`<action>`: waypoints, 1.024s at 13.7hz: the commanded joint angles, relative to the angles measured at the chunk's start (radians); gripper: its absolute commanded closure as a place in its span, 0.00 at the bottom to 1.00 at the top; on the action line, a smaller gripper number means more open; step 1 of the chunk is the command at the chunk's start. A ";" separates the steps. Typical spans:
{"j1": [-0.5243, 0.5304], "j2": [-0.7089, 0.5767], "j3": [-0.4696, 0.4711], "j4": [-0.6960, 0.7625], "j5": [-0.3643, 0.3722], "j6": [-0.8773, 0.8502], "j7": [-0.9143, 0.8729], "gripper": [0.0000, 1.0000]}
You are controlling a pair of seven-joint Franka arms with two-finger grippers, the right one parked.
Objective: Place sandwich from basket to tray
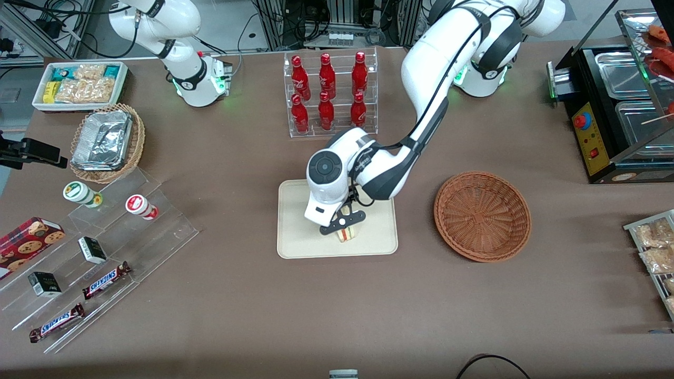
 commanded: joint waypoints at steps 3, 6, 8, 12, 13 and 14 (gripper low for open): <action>0.017 -0.143 0.006 -0.016 0.003 -0.080 0.040 0.00; 0.072 -0.195 0.008 -0.014 0.005 -0.182 0.151 0.00; 0.140 -0.246 0.005 -0.020 0.005 -0.239 0.296 0.00; 0.289 -0.294 0.001 -0.060 0.003 -0.299 0.479 0.00; 0.310 -0.333 0.004 -0.118 0.002 -0.290 0.542 0.00; 0.361 -0.385 0.003 -0.197 0.000 -0.278 0.597 0.00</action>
